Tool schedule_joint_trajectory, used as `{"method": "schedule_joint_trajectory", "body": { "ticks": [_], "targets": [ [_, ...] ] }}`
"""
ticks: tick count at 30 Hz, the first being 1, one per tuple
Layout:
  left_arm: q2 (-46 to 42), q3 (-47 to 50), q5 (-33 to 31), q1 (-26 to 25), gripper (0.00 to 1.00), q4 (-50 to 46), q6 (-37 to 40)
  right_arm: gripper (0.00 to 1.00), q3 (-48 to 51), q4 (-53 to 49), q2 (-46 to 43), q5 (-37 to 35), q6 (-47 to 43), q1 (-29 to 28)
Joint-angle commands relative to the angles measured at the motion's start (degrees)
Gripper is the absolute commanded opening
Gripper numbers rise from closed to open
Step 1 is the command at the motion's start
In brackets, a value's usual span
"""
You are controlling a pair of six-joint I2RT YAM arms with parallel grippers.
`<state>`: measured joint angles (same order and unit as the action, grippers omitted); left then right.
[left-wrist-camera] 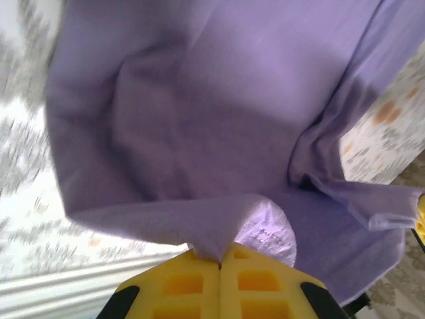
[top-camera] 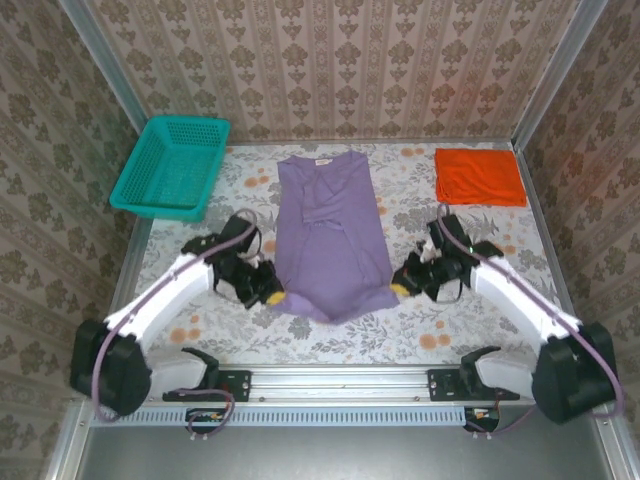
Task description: Fold and stack the t-shirts
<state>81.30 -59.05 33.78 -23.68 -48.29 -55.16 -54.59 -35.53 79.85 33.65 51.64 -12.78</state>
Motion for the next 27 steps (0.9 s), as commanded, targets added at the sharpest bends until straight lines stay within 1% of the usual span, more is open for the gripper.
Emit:
{"method": "schedule_joint_trajectory", "body": {
  "ticks": [1,4,8,10,13,16,22,23,26,27],
  "targets": [
    [8.9,-9.1,2.3,2.5,0.0,-1.5,6.6,0.0,-8.3,2.5,9.3,-2.0,-0.4,2.2],
    [15.4,-16.1,0.8,4.9,0.0,-2.6,7.9,0.0,-16.8,-0.1,18.4,-2.0,-2.4,3.6],
    [22.7,-23.3,0.7,8.1,0.0,-2.4,8.9,0.0,-24.5,-1.1,26.9,-1.9,-2.8,4.8],
    [27.4,-27.2,2.4,9.0,0.0,-2.7,9.5,0.0,-28.6,-2.3,31.1,-1.7,-3.1,5.2],
    [31.9,-31.6,1.3,9.7,0.0,-4.7,10.5,0.0,-33.8,-4.2,36.3,-1.7,-3.7,5.4],
    [34.9,-33.1,1.4,10.6,0.02,-4.6,10.2,0.0,-37.7,-5.9,40.3,-1.7,-4.0,5.6],
    [38.7,-35.0,1.2,11.6,0.16,-4.7,10.5,0.0,-43.0,-9.4,45.6,-2.4,-4.7,5.8],
    [38.8,-35.4,0.7,11.9,0.17,-4.8,10.5,0.04,-43.6,-10.0,46.1,-2.5,-4.6,6.0],
    [38.3,-36.3,-1.1,13.2,0.21,-4.1,9.6,0.05,-45.2,-10.8,46.5,-3.5,-4.5,6.7],
    [38.0,-36.7,-1.1,13.5,0.21,-3.2,9.1,0.09,-45.3,-10.7,46.2,-3.6,-4.0,7.1]
  ]
}}
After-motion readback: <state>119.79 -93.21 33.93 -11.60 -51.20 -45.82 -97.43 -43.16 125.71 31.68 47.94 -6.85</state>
